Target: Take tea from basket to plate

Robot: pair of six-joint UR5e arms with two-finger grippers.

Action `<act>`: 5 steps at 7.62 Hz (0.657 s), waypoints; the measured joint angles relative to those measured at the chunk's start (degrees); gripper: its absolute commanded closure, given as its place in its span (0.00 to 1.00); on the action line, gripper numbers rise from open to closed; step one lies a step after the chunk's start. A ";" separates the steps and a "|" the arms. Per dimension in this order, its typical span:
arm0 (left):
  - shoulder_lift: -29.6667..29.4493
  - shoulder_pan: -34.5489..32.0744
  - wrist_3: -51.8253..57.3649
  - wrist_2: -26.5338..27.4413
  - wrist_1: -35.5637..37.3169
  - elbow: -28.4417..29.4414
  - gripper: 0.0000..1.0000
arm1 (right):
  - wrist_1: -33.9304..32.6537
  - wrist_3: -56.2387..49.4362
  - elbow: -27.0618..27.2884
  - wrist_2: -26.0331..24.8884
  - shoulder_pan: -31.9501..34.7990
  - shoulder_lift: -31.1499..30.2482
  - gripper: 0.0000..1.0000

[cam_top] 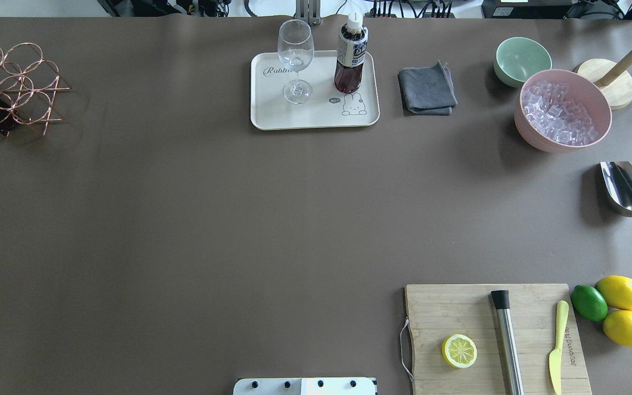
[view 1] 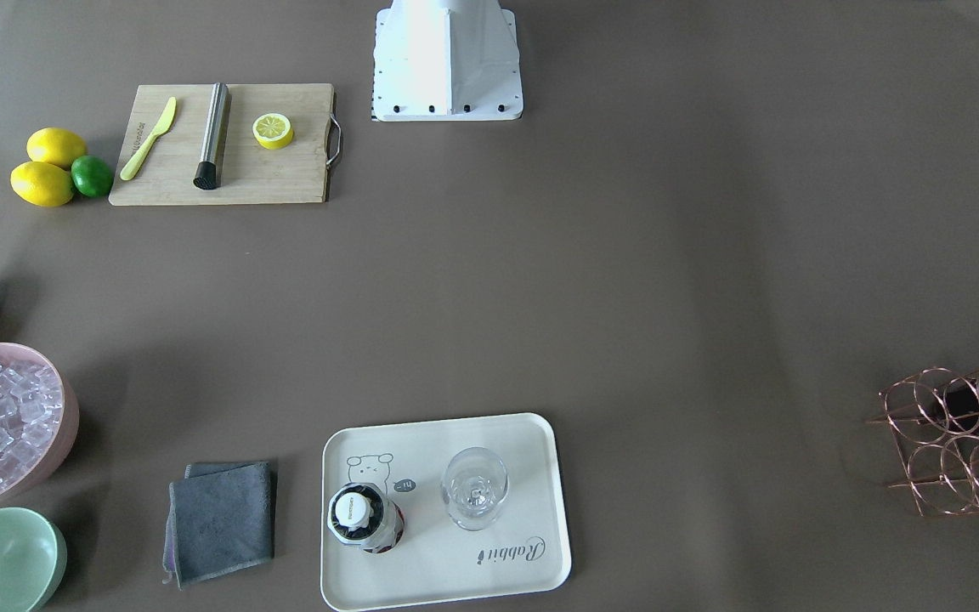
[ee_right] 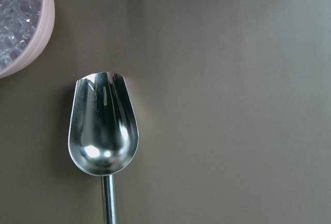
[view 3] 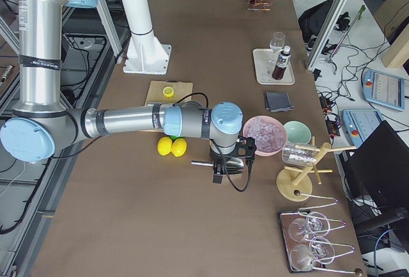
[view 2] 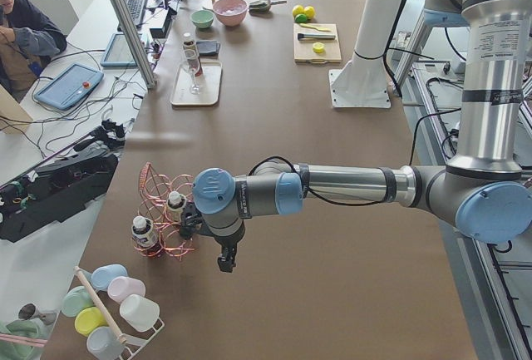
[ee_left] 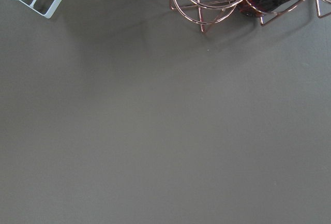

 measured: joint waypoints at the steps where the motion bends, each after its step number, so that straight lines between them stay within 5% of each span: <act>1: 0.34 -0.09 0.04 -0.07 -0.01 -0.07 0.02 | 0.02 0.02 0.00 0.01 0.21 0.00 0.00; 5: 0.70 -0.21 0.07 -0.22 -0.01 -0.03 0.02 | -0.01 -0.02 0.01 0.29 1.41 -0.08 0.00</act>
